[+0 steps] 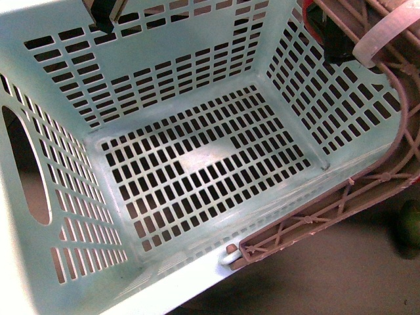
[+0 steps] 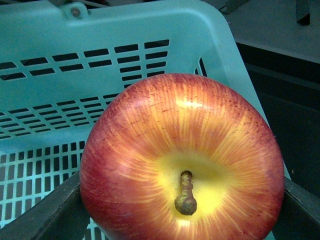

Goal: Pick apple with right arm and hold basket with left

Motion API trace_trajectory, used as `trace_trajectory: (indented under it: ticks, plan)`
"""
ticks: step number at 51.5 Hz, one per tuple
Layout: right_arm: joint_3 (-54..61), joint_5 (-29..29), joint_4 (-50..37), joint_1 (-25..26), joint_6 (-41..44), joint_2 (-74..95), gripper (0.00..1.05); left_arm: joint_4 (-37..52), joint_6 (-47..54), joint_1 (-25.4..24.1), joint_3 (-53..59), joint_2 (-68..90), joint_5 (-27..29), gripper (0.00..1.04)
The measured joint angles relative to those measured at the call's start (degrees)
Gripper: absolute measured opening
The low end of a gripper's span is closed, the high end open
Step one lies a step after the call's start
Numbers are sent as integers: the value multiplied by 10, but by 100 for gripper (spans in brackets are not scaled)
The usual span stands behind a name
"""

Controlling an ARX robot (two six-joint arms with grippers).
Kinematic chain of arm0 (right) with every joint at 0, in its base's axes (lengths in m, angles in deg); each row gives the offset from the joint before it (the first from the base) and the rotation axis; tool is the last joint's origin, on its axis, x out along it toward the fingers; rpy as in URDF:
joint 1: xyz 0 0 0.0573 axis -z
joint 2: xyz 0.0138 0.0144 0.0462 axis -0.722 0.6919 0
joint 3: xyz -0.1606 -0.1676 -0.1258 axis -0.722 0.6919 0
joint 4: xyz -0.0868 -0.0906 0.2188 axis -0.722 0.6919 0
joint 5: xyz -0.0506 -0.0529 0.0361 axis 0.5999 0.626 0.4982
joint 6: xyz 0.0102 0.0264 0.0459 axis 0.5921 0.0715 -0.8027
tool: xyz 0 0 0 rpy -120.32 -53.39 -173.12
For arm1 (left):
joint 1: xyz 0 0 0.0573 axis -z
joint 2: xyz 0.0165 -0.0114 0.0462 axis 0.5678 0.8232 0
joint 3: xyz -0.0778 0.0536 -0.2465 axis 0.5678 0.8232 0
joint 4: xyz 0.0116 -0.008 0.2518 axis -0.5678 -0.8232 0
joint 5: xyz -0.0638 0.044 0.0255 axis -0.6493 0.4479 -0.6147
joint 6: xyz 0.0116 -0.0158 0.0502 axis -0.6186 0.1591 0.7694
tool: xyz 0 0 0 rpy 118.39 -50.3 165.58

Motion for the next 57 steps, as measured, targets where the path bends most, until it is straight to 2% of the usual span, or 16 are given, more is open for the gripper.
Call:
trace_trajectory:
  ticks: [4, 12, 21, 24, 29, 32, 37, 50, 54, 57]
  plan:
    - [0, 0, -4, 0, -3, 5, 98, 0, 0, 0, 0, 0, 0, 18]
    - [0, 12, 6, 17, -17, -10, 96, 0, 1, 0, 0, 0, 1, 18]
    - [3, 85, 60, 82, -45, -107, 96, -1, 1, 0, -1, 0, 2, 18]
    - [10, 92, 79, 101, -45, -150, 96, -1, 2, 0, -1, 0, 2, 18]
    - [71, 46, -67, 120, -29, -175, 80, -1, 2, 0, -1, 0, 2, 18]
    - [107, 36, -113, 126, -25, -185, 72, -1, 2, 0, -1, 0, -1, 18]
    - [152, 24, -135, 139, -19, -209, 58, -1, -2, 0, -1, 0, -5, 18]
    - [255, -12, -139, 177, -16, -308, 3, -1, 0, 0, -1, 0, 1, 18]
    - [273, -19, -133, 183, -14, -334, 2, -1, 0, 0, -1, 0, 1, 18]
    - [283, -50, -125, 201, -14, -350, 2, -1, 0, 0, -1, 0, 1, 18]
